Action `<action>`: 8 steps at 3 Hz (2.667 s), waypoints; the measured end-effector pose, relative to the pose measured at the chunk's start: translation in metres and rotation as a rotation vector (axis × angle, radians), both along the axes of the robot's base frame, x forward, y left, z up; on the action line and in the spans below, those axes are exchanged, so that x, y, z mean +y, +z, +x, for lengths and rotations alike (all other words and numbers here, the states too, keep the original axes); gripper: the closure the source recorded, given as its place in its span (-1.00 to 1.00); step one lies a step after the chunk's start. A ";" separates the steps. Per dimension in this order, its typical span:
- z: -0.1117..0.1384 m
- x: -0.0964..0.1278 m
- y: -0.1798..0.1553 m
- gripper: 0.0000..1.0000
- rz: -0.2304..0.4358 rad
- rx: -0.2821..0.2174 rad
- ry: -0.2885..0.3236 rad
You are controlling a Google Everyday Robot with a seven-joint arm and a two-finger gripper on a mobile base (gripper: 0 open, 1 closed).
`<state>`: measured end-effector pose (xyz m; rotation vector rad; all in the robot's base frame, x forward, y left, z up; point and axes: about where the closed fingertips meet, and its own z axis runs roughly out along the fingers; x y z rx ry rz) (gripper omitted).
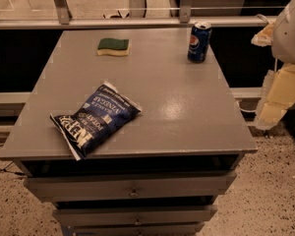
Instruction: Move pepsi can near blue chip bag
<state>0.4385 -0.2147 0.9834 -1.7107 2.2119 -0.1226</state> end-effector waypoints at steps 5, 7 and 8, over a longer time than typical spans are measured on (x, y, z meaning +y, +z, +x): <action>0.181 -0.050 -0.037 -1.00 0.361 -0.174 -0.221; 0.292 -0.053 -0.047 -1.00 0.532 -0.266 -0.311; 0.327 -0.064 -0.062 -1.00 0.595 -0.317 -0.382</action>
Offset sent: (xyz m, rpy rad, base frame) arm 0.0362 -0.0084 -0.0200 0.0540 -0.0826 0.0003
